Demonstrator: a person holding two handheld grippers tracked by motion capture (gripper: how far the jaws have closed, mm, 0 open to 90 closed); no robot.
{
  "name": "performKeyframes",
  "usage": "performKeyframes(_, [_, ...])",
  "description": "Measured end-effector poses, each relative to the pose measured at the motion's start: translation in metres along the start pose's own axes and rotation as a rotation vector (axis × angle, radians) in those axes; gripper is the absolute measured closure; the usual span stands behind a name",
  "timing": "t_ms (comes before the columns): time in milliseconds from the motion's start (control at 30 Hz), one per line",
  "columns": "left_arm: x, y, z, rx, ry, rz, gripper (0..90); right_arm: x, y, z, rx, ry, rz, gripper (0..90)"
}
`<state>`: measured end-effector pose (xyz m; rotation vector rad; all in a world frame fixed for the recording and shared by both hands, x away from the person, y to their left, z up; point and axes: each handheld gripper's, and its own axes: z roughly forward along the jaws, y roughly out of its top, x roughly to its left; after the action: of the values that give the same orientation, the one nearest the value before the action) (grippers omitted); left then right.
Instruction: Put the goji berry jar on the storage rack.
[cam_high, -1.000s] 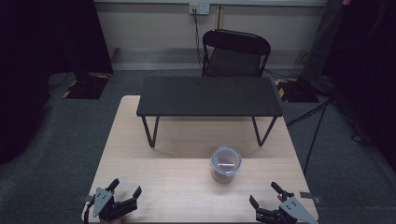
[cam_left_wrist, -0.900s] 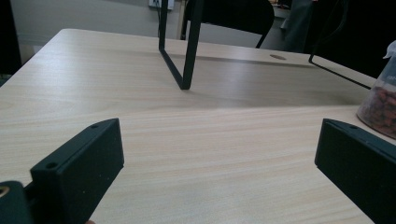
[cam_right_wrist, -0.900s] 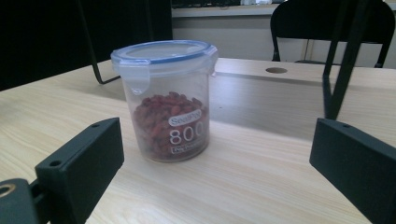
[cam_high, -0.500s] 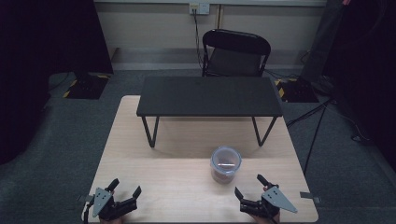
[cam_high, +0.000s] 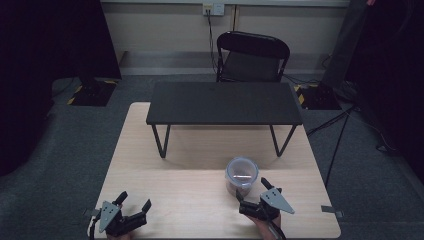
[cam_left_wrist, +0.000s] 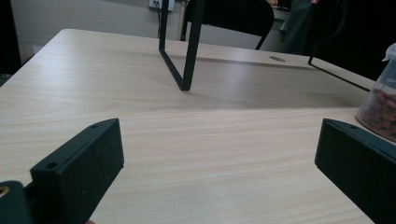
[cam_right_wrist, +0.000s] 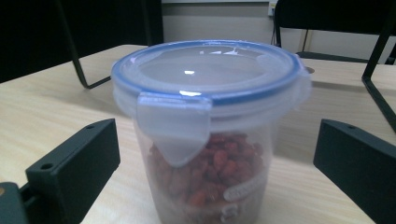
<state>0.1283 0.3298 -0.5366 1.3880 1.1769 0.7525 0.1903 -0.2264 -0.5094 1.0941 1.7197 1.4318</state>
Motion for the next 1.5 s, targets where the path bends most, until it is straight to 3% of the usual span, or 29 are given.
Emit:
performKeyframes(267, [0.001,0.0,0.0,-0.003,-0.002,-0.002,0.4,0.013,0.0,0.018,-0.007,-0.017,0.026,0.0])
performKeyframes(500, [0.001,-0.001,0.0,-0.005,-0.005,-0.003,0.4,0.026,-0.005,0.033,-0.01,-0.08,0.056,0.0])
performKeyframes(733, [0.001,-0.001,0.0,-0.006,-0.006,-0.004,0.4,0.037,-0.007,0.046,-0.015,-0.125,0.026,0.0])
performKeyframes(1000, [0.001,-0.001,0.0,-0.006,-0.007,-0.005,0.4,0.046,-0.007,0.062,0.016,-0.168,0.042,0.0])
performKeyframes(1500, [0.001,-0.001,0.0,-0.006,-0.009,-0.005,0.4,0.043,0.002,0.064,0.054,-0.163,0.053,0.9])
